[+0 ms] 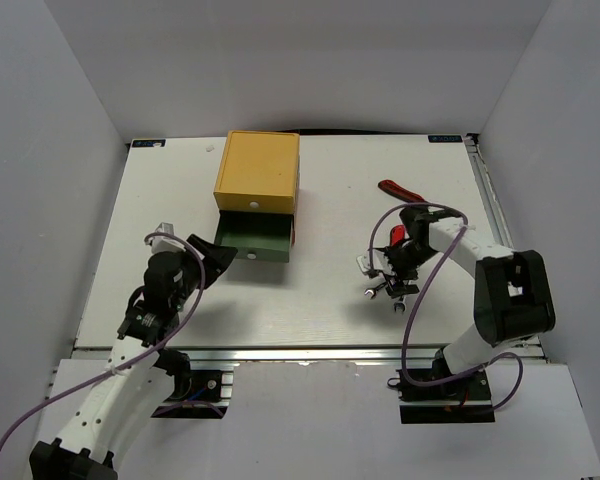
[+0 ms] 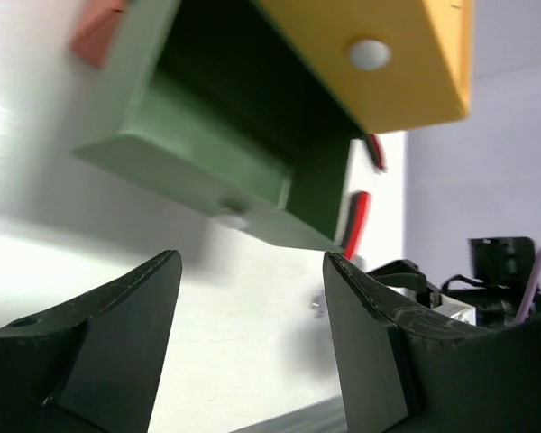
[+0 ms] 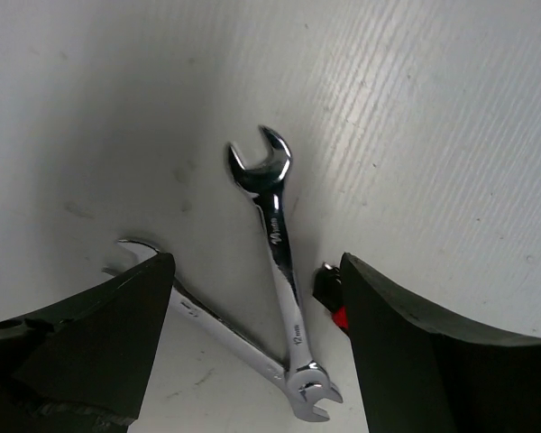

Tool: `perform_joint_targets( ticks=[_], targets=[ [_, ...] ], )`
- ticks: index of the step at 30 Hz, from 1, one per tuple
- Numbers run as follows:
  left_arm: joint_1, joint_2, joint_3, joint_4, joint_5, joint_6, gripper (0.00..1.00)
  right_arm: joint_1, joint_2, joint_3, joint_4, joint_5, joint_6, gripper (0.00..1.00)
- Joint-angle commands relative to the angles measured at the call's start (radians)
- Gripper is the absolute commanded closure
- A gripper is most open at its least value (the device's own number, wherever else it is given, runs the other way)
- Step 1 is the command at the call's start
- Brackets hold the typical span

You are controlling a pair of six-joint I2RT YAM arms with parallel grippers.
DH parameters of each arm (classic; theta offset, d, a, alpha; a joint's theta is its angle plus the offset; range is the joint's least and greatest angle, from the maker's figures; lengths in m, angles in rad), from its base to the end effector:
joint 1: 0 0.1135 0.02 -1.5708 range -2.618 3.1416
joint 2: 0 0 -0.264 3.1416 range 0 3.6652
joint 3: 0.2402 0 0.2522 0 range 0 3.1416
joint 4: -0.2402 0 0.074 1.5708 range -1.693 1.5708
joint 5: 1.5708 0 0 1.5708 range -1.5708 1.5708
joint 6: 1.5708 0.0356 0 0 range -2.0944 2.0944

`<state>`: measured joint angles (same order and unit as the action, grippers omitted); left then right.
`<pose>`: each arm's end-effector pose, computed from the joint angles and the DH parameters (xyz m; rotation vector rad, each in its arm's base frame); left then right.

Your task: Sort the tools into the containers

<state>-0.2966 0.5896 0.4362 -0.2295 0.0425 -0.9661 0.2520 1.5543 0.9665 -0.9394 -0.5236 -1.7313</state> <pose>0.1463 -0.0463 0.2412 -0.6478 1.9523 -0.8551 0.2448 0.0814 0.1868 -2.2802 1.4722 0.4973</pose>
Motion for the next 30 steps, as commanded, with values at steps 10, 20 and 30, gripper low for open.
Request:
perform_joint_targets(
  ticks=[10,20,30],
  targets=[
    [0.001,0.001,0.114,-0.271,-0.187,0.107,0.25,0.108,0.119,-0.026,0.225,0.218,0.105,0.36],
    [-0.001,0.007,0.150,-0.303,-0.214,0.136,0.25,0.128,0.122,-0.084,0.208,0.254,0.072,0.74],
    [0.001,-0.001,0.148,-0.307,-0.222,0.132,0.25,0.141,0.076,-0.049,0.215,0.149,0.122,0.95]
  ],
)
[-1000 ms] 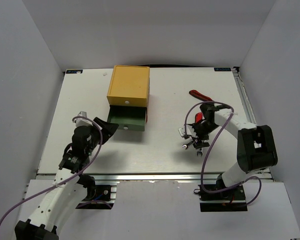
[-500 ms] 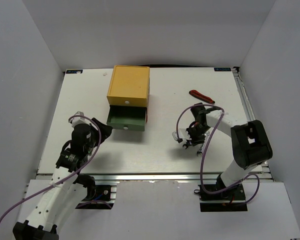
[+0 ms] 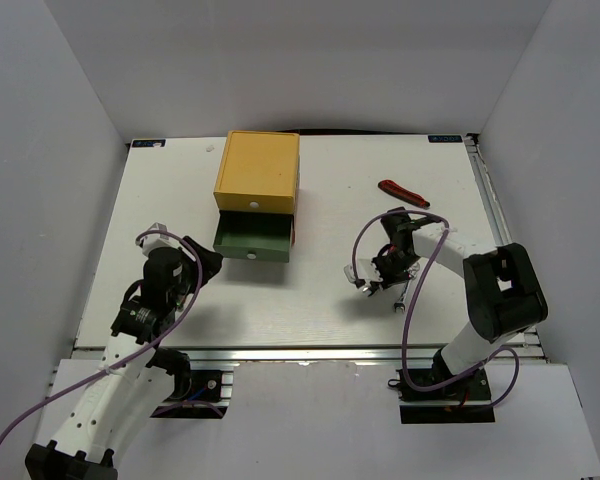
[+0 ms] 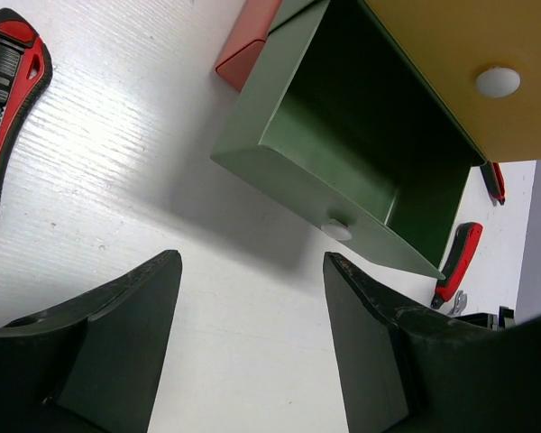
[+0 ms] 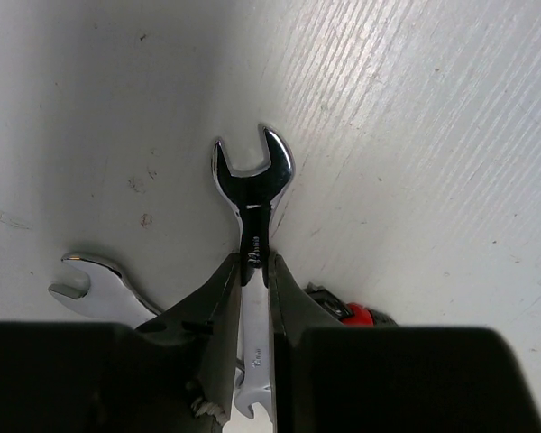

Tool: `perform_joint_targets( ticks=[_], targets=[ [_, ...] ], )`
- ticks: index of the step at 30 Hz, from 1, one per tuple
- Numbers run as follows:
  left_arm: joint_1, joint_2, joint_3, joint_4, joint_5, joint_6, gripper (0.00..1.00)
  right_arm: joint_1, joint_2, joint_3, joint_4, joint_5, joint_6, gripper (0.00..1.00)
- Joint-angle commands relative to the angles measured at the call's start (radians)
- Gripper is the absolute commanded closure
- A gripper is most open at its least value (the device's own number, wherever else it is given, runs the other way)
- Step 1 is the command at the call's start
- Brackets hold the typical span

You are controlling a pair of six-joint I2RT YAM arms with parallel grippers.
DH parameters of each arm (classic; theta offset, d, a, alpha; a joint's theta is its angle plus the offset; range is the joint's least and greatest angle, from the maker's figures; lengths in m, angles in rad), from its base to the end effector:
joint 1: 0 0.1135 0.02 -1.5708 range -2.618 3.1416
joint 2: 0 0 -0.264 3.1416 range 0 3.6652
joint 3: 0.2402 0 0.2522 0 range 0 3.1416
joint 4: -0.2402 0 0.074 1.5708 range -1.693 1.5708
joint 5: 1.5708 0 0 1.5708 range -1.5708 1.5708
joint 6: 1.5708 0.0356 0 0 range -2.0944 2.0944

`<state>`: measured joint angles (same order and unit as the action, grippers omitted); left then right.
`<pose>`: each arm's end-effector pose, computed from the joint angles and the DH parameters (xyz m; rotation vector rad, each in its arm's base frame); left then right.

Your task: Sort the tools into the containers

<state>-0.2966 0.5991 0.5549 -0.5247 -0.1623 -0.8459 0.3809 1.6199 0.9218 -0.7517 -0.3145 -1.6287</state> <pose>0.1368 -0.0358 0.2527 -0.6816 2.0627 -0.4940 0.2486 0.1114 0.1586 -2.4190 1.5045 0.2658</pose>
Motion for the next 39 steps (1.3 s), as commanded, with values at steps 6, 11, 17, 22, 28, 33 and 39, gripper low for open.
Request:
perform_joint_targets(
  ticks=[6,11,17,22,28,33,39],
  targets=[
    [0.001,-0.012,0.030,-0.006,-0.017,0.008,0.25,0.019,-0.031,0.095,-0.020,-0.172,0.095,1.00],
    [0.001,-0.012,0.031,-0.001,-0.020,0.010,0.25,0.044,-0.080,0.158,-0.066,-0.264,0.179,1.00],
    [0.001,-0.016,0.037,-0.004,-0.032,0.016,0.25,0.140,-0.115,0.337,-0.094,-0.403,0.401,1.00],
    [0.001,-0.041,0.037,-0.001,-0.052,0.021,0.25,0.295,-0.065,0.656,0.021,-0.498,0.734,1.00],
    [0.001,-0.081,0.042,-0.018,-0.089,0.005,0.25,0.430,0.064,0.834,0.299,-0.382,1.094,1.00],
    [0.001,-0.150,0.025,-0.037,-0.115,-0.036,0.25,0.480,0.190,0.914,0.463,-0.230,1.312,1.00],
    [0.001,-0.212,0.010,-0.063,-0.137,-0.062,0.25,0.486,0.265,0.865,0.514,-0.104,1.307,1.00]
  ],
)
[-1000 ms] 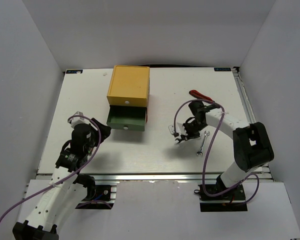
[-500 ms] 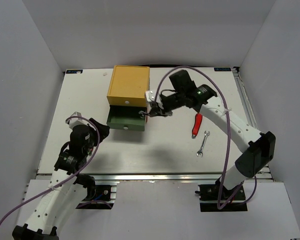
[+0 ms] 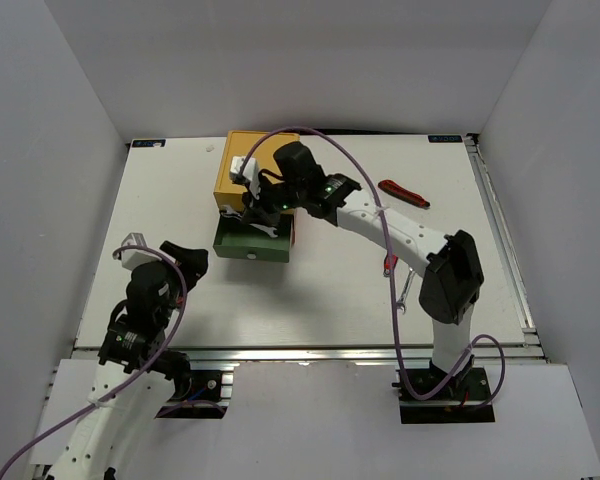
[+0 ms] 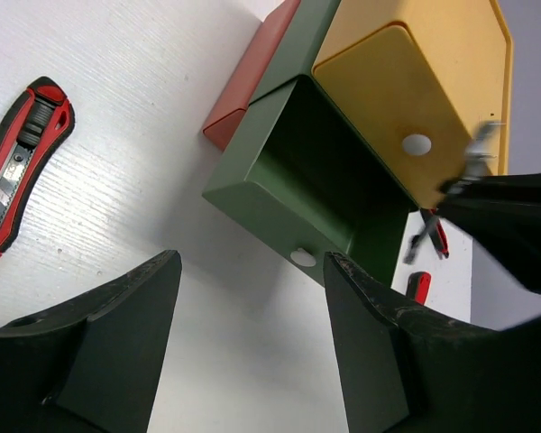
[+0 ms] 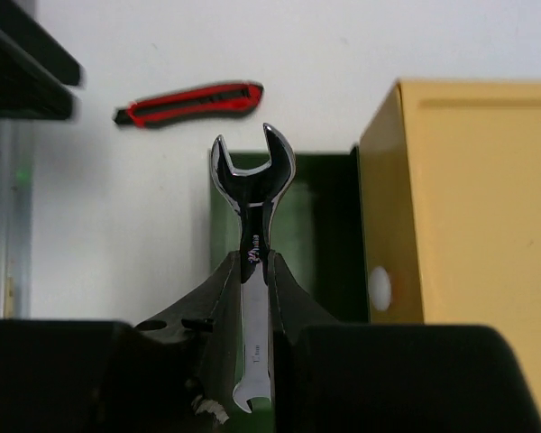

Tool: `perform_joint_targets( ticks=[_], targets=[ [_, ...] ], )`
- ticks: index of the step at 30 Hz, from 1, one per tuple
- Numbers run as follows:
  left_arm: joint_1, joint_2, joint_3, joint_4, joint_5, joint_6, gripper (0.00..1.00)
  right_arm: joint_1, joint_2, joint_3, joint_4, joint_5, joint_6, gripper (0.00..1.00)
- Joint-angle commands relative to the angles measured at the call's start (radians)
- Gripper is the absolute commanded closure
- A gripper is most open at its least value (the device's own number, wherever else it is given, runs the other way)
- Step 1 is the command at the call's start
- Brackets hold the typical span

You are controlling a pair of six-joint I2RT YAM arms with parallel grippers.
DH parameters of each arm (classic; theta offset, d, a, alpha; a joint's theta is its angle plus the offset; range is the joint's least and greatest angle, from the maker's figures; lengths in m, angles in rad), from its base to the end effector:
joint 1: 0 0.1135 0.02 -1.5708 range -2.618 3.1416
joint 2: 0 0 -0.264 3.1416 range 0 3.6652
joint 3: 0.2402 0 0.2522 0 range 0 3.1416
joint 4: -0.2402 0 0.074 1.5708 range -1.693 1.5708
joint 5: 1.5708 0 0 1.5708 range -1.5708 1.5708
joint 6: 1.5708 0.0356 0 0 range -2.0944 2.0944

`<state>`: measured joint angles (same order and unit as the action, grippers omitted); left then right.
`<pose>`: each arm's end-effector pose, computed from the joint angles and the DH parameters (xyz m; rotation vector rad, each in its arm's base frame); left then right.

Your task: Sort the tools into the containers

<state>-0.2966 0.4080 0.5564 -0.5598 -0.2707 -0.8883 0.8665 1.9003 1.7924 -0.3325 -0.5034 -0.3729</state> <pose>0.1083 -0.0231 0.2705 -0.7511 1.8548 -0.5036 0.2787 0.3545 0.3517 -1.4419 1.4536 0.8170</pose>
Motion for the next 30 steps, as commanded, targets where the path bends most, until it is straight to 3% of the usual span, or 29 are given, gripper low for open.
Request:
perform_joint_targets(
  ticks=[1,2,3,5,6,12,16,18,21,22,26,30],
  targets=[
    [-0.001,-0.023,0.007,-0.028,-0.028,-0.021,0.25,0.002,-0.014,-0.016,0.096,0.089,0.020,0.96],
    [-0.001,-0.026,0.005,-0.029,-0.028,-0.023,0.25,0.000,-0.012,-0.025,0.093,0.091,0.003,0.91],
    [0.001,-0.025,0.004,-0.028,-0.028,-0.023,0.25,0.002,-0.014,-0.042,0.090,0.089,-0.009,0.74],
    [-0.001,-0.017,0.005,-0.026,-0.032,-0.018,0.25,0.000,-0.018,-0.047,0.067,0.089,-0.049,0.58],
    [0.001,-0.015,0.005,-0.019,-0.030,-0.017,0.25,0.002,-0.023,-0.048,0.059,0.088,-0.063,0.44],
    [-0.001,0.025,0.010,0.009,-0.022,0.002,0.25,-0.001,-0.102,-0.038,-0.063,0.019,-0.162,0.11],
    [0.001,0.043,0.025,0.009,-0.028,0.017,0.25,-0.027,-0.214,-0.065,-0.140,0.075,-0.207,0.11],
    [0.001,0.043,0.023,0.018,-0.030,0.020,0.25,-0.105,-0.312,-0.158,-0.140,0.063,-0.154,0.13],
    [0.001,0.043,-0.001,0.047,-0.027,0.014,0.25,-0.265,-0.398,-0.278,-0.186,0.004,-0.046,0.36],
    [0.001,0.045,-0.007,0.055,-0.025,0.011,0.25,-0.303,-0.411,-0.307,-0.254,0.000,-0.041,0.38],
    [0.001,0.058,-0.033,0.093,-0.009,0.003,0.25,-0.452,-0.470,-0.494,-0.391,0.150,0.041,0.41],
    [0.001,0.086,-0.038,0.110,0.004,0.018,0.25,-0.569,-0.561,-0.721,-0.425,0.276,0.166,0.43]
  ],
)
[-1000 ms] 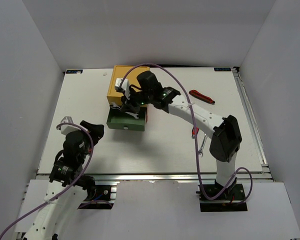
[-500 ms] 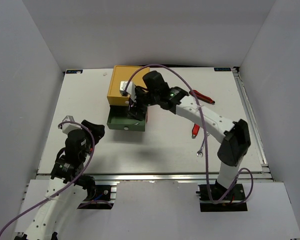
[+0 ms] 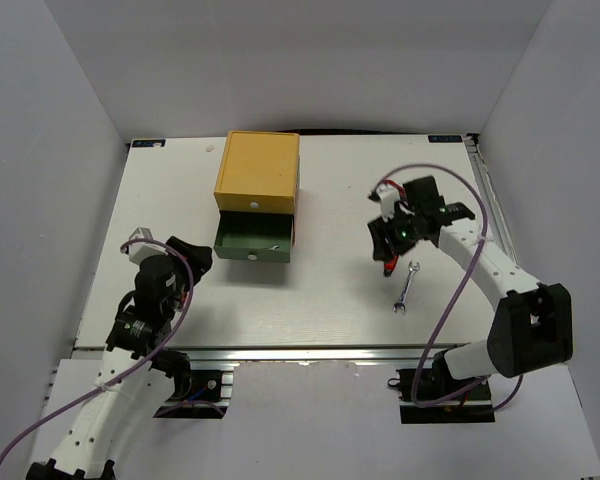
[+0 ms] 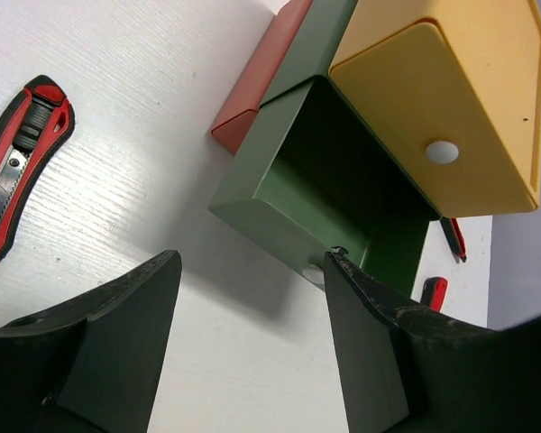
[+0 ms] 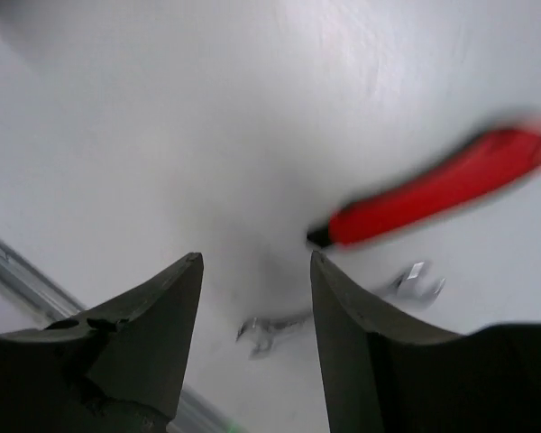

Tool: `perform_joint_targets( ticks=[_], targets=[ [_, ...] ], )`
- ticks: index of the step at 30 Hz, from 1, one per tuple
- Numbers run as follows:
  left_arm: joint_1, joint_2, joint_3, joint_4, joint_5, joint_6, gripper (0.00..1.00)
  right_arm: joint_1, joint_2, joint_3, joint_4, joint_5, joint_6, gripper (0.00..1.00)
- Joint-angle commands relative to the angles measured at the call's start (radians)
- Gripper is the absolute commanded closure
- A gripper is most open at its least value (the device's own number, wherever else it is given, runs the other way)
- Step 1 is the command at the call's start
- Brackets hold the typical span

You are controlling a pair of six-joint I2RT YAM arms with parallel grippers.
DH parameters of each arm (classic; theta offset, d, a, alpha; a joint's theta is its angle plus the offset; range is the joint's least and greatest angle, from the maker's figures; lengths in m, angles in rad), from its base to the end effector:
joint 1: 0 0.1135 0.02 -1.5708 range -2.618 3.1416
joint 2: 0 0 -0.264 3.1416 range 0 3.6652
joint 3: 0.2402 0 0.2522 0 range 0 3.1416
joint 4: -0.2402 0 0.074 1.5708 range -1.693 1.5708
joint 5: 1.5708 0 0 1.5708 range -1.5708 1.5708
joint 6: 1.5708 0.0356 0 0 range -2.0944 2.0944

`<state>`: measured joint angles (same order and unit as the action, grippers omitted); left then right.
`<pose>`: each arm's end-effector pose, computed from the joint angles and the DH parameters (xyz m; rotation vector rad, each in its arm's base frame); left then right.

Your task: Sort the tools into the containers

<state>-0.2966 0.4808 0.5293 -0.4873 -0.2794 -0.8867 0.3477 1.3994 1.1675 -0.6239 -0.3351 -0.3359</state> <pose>0.1230 -0.0273 0.2614 -0.7585 1.8763 -0.4790 0.2759 0.1124 0.2945 -0.9470 2.2097 0.4111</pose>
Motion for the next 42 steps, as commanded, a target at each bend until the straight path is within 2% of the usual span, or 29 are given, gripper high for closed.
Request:
perform_joint_targets(
  ticks=[1,4,6,11,16,25,37,42],
  targets=[
    [0.001,0.019,-0.012,0.041,0.014,0.020,0.25,-0.056,-0.077,-0.171,-0.131,0.137,0.156,0.42],
    [0.001,0.033,-0.021,0.056,0.022,0.023,0.25,-0.062,-0.135,-0.268,-0.090,0.251,0.273,0.37],
    [0.001,0.038,-0.029,0.072,0.029,0.019,0.25,-0.067,-0.142,-0.276,-0.057,0.298,0.329,0.35],
    [0.001,0.039,-0.038,0.081,0.036,0.008,0.25,-0.133,-0.045,-0.269,-0.069,0.278,0.406,0.34],
    [0.001,0.018,-0.048,0.073,0.026,-0.011,0.26,-0.208,0.030,-0.290,-0.050,0.257,0.466,0.37],
    [0.001,0.005,-0.046,0.042,0.016,-0.017,0.26,-0.219,0.092,-0.325,0.052,0.242,0.526,0.40],
    [0.001,0.012,-0.023,0.026,0.009,-0.029,0.26,-0.210,0.121,-0.385,0.105,0.384,0.597,0.46],
    [0.001,-0.011,-0.022,0.010,0.005,-0.040,0.26,-0.202,0.130,-0.376,0.107,0.430,0.609,0.59]
  ],
)
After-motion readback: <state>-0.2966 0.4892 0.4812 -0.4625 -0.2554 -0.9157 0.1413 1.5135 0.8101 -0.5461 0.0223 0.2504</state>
